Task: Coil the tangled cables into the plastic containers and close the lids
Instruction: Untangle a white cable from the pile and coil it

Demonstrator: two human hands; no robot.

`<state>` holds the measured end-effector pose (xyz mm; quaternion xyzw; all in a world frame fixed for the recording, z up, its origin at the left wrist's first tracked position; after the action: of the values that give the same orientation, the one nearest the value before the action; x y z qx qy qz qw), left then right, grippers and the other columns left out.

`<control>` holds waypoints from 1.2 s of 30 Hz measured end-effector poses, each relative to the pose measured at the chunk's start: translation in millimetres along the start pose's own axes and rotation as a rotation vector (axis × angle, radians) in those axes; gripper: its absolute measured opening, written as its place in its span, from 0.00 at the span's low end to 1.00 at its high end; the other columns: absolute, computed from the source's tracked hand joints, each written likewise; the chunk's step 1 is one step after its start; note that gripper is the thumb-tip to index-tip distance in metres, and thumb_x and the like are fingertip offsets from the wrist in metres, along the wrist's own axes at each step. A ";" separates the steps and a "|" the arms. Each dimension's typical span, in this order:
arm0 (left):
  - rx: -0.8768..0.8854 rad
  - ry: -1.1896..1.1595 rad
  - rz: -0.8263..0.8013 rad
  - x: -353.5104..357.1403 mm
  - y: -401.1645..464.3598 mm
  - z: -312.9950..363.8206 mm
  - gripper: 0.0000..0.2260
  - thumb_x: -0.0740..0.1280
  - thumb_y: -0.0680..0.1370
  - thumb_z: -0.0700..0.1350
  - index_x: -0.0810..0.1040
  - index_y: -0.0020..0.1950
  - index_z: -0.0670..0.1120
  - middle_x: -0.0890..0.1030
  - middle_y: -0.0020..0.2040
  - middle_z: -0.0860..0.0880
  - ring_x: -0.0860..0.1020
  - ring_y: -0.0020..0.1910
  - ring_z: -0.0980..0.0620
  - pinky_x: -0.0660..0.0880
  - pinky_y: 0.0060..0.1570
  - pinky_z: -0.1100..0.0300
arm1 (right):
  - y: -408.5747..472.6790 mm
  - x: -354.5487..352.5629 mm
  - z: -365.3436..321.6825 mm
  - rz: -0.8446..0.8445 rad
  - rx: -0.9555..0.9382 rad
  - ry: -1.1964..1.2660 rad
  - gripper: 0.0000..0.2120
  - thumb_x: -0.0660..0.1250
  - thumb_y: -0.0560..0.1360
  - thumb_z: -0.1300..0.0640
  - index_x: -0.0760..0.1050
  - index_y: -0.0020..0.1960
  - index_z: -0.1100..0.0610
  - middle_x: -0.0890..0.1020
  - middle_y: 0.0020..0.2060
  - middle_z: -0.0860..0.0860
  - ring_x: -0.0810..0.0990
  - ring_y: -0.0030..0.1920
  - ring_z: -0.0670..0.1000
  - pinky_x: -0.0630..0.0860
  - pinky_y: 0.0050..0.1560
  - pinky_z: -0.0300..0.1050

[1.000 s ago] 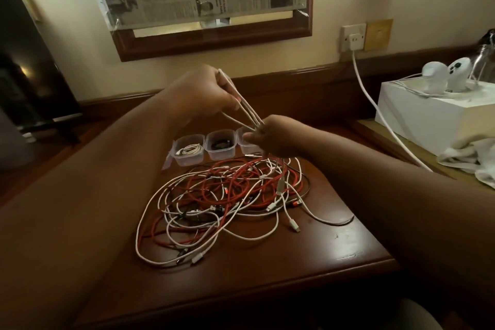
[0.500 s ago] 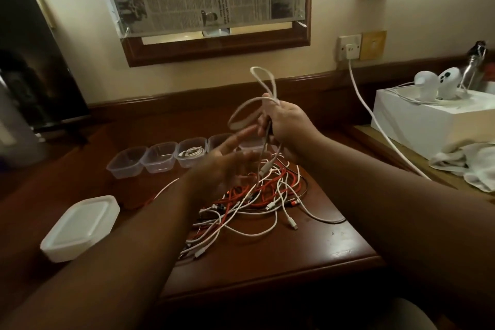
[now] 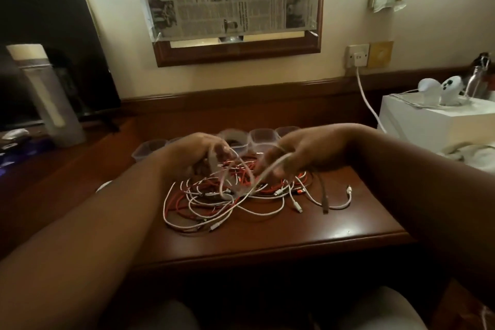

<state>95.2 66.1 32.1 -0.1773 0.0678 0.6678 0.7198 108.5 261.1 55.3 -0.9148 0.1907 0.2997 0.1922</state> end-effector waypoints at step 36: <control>0.090 -0.645 0.032 79.8 -24.3 25.1 0.12 0.58 0.81 0.51 0.77 0.50 0.46 0.78 0.41 0.46 0.76 0.40 0.49 0.73 0.43 0.55 | 26.6 7.4 -54.4 0.265 -0.263 1.232 0.17 0.51 0.83 0.52 0.67 0.38 0.56 0.64 0.28 0.49 0.63 0.27 0.47 0.63 0.29 0.40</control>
<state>123.5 148.4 32.7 0.0762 -0.1315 0.6971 0.7006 127.5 211.3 84.9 -0.9039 0.3393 -0.2383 -0.1049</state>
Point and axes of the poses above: each hand's wrist, its own y-axis towards the middle knuckle, its own x-axis out of the palm, z = x × y, the point moved 7 cm from there along y, towards the middle knuckle
